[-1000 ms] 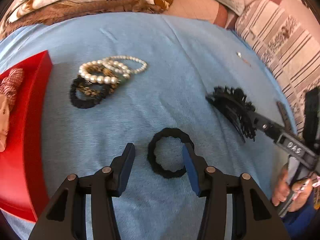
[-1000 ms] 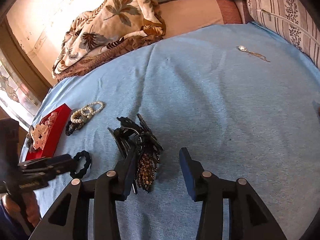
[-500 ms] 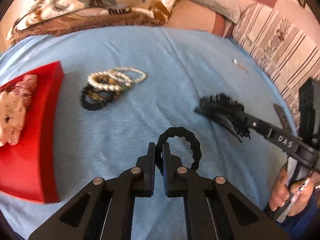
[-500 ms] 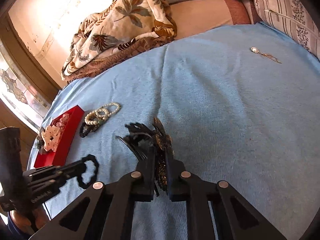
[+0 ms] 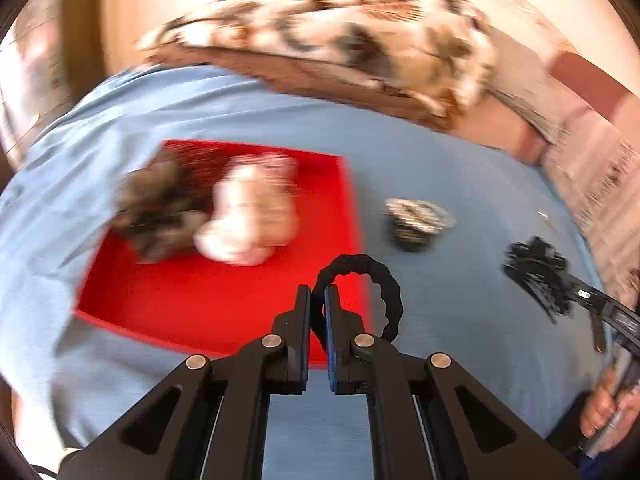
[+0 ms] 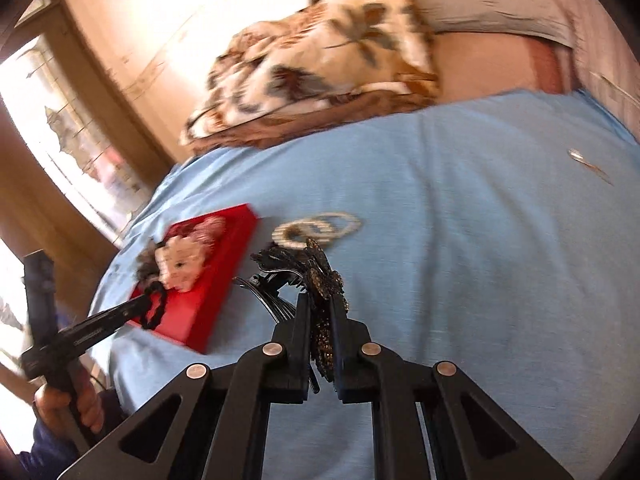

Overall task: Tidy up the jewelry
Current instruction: 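Lower hair tie and claw clips into the red tray and open both tools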

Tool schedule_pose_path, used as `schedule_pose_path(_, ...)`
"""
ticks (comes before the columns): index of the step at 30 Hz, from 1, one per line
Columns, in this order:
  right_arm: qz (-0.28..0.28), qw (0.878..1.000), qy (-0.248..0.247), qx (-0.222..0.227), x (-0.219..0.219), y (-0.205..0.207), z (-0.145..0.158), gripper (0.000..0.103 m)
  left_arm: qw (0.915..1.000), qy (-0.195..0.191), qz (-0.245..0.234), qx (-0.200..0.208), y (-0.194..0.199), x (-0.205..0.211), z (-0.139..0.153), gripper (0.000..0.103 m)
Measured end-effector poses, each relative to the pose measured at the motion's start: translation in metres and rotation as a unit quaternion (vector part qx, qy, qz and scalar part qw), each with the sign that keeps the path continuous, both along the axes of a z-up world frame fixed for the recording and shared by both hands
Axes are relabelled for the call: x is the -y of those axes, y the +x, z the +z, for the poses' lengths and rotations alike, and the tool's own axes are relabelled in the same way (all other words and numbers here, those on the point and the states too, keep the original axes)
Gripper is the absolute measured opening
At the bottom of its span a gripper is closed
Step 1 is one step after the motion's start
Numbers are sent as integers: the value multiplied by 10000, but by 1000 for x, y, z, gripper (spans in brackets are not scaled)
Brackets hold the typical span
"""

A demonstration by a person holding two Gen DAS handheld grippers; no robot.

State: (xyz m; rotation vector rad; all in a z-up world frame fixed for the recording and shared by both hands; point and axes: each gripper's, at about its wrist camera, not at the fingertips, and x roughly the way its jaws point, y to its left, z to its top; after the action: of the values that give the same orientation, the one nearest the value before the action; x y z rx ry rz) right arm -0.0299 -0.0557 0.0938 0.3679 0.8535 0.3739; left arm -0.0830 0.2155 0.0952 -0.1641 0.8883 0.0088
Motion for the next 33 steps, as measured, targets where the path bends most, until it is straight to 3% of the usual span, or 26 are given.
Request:
schedule_pose_path(11,1224,9922,-221,-11,-146,32,6,10,9912,531,1160,-350,12,-97,-25,6)
schedule_pose_path(19,1681,9842,-407,-371,-222,54,-31,10,9900,401,1337,-224,16,-118,-39,7)
schedule_pose_path(27,1965,9780,-551,-441,-260,51,-46,10,9904,123,1343,290,5,-126,-33,7)
schedule_pose_path(30,2042,9761,-649,-359,-268,47,-44,11,9900,64,1312,507,0,-125,-28,18)
schedule_pose_path(32,2062,9753,-735,-285,-270,44,-42,11,9886,63,1344,670,-5,-125,-25,37)
schedule_pose_path(33,2075,9747,-789,-250,-272,43,-41,12,9879,63,1363,740,-7,-125,-23,40)
